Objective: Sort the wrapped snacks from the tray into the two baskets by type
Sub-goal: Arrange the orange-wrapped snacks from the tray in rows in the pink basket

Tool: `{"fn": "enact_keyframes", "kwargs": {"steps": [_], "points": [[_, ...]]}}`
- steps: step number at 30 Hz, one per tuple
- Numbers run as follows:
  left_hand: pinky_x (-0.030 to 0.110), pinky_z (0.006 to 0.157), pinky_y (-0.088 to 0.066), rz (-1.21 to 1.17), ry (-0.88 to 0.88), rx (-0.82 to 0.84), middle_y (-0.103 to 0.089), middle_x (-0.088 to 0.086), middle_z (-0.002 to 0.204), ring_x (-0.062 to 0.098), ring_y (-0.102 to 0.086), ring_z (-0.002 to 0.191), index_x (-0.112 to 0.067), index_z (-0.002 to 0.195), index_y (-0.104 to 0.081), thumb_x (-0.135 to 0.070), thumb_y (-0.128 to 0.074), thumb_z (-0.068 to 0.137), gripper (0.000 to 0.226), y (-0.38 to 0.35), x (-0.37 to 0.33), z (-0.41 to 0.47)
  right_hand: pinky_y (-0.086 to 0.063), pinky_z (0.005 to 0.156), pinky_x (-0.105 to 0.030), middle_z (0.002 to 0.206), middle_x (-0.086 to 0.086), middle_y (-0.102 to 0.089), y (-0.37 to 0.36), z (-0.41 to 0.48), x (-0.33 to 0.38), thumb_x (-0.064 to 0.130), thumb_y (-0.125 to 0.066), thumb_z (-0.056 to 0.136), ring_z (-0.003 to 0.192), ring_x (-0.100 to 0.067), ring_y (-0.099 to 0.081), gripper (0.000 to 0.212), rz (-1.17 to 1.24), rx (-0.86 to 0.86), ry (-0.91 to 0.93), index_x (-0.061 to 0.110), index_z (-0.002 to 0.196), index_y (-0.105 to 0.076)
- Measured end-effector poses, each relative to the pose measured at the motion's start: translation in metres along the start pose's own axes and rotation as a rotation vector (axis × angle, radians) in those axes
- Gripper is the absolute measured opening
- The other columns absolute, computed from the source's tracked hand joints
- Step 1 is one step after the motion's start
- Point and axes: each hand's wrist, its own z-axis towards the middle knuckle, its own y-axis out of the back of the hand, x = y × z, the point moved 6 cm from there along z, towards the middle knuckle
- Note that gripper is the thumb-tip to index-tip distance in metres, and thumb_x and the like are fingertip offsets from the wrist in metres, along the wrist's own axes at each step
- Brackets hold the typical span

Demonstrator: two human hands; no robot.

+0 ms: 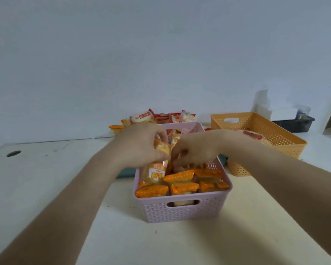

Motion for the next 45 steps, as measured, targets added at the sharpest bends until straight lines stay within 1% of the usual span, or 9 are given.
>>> {"fn": "enact_keyframes", "kwargs": {"steps": [3, 7, 15, 20, 24, 30, 34, 40, 45], "points": [[0.021, 0.066, -0.044, -0.182, -0.038, -0.095, -0.057, -0.018, 0.096, 0.002, -0.055, 0.083, -0.039, 0.089, -0.053, -0.03, -0.079, 0.073, 0.032, 0.013, 0.002, -0.015, -0.051, 0.082, -0.021, 0.105, 0.016, -0.064, 0.009, -0.026, 0.0, 0.052, -0.044, 0.094, 0.096, -0.004, -0.062, 0.045, 0.324, 0.012, 0.023, 0.024, 0.124, -0.061], [0.023, 0.082, -0.047, -0.104, -0.09, 0.058, -0.06, -0.023, 0.102, -0.001, -0.055, 0.093, -0.042, 0.112, -0.063, -0.03, -0.081, 0.073, 0.044, -0.005, -0.002, -0.028, -0.051, 0.095, -0.03, 0.11, 0.012, -0.07, -0.007, -0.031, 0.008, 0.043, -0.062, 0.089, 0.101, -0.006, -0.064, 0.034, 0.218, 0.129, 0.104, 0.027, 0.119, -0.067], [0.027, 0.072, -0.051, -0.094, -0.165, 0.249, -0.068, -0.018, 0.082, 0.002, -0.063, 0.079, -0.036, 0.085, -0.071, -0.043, -0.069, 0.083, 0.008, -0.007, -0.002, -0.035, -0.05, 0.096, -0.035, 0.111, 0.015, -0.068, -0.006, -0.033, -0.002, 0.044, -0.052, 0.094, 0.102, -0.008, -0.063, 0.031, 0.233, 0.086, 0.018, 0.031, 0.119, -0.066], [0.036, 0.063, -0.049, -0.14, -0.104, 0.315, -0.066, -0.008, 0.067, 0.014, -0.06, 0.066, -0.023, 0.071, -0.069, -0.072, -0.034, 0.086, 0.062, -0.013, 0.003, -0.019, -0.046, 0.1, -0.036, 0.107, 0.014, -0.066, -0.003, -0.031, 0.002, 0.052, -0.041, 0.095, 0.104, -0.012, -0.061, 0.04, 0.215, 0.082, -0.015, 0.03, 0.118, -0.064], [0.025, 0.062, -0.045, 0.253, -0.142, 0.208, -0.063, -0.02, 0.073, 0.005, -0.06, 0.074, -0.034, 0.084, -0.074, -0.038, -0.056, 0.093, 0.02, -0.011, 0.0, 0.017, -0.047, 0.1, -0.038, 0.115, 0.011, -0.067, -0.007, -0.03, 0.004, 0.057, -0.045, 0.091, 0.107, -0.013, -0.061, 0.047, 0.204, 0.068, -0.004, 0.028, 0.123, -0.064], [0.041, 0.088, -0.03, 0.634, -0.046, 0.561, -0.047, -0.005, 0.077, 0.019, -0.041, 0.085, -0.021, 0.107, -0.057, -0.034, -0.048, 0.097, 0.019, -0.062, -0.004, 0.03, -0.05, 0.083, -0.03, 0.085, 0.008, -0.067, -0.002, -0.028, -0.002, 0.045, -0.039, 0.1, 0.083, -0.01, -0.063, 0.033, 0.239, -0.025, -0.006, 0.03, 0.088, -0.066], [0.041, 0.09, -0.023, 0.562, -0.056, 0.501, -0.047, -0.007, 0.074, 0.021, -0.039, 0.086, -0.023, 0.102, -0.055, -0.029, -0.054, 0.093, 0.012, -0.062, 0.002, 0.031, -0.055, 0.078, -0.021, 0.107, 0.006, -0.069, 0.002, -0.025, -0.008, 0.03, -0.049, 0.099, 0.096, -0.012, -0.065, 0.027, 0.231, -0.036, -0.017, 0.022, 0.115, -0.068], [0.032, 0.063, -0.048, 0.321, -0.16, 0.213, -0.063, -0.005, 0.084, 0.016, -0.058, 0.081, -0.022, 0.09, -0.065, -0.038, -0.075, 0.075, 0.024, -0.035, 0.002, 0.027, -0.058, 0.08, -0.027, 0.111, 0.002, -0.067, -0.003, -0.007, -0.013, 0.028, -0.063, 0.092, 0.098, -0.018, -0.066, 0.025, 0.156, 0.07, -0.091, 0.023, 0.116, -0.066], [0.029, 0.069, -0.054, -0.031, -0.105, 0.315, -0.067, -0.008, 0.084, 0.006, -0.062, 0.079, -0.028, 0.085, -0.067, -0.052, -0.06, 0.086, 0.025, -0.013, 0.005, 0.002, -0.056, 0.089, -0.036, 0.117, 0.0, -0.064, -0.007, 0.007, -0.01, 0.018, -0.059, 0.093, 0.104, -0.022, -0.064, 0.031, 0.03, 0.14, -0.115, 0.028, 0.123, -0.061]]}}
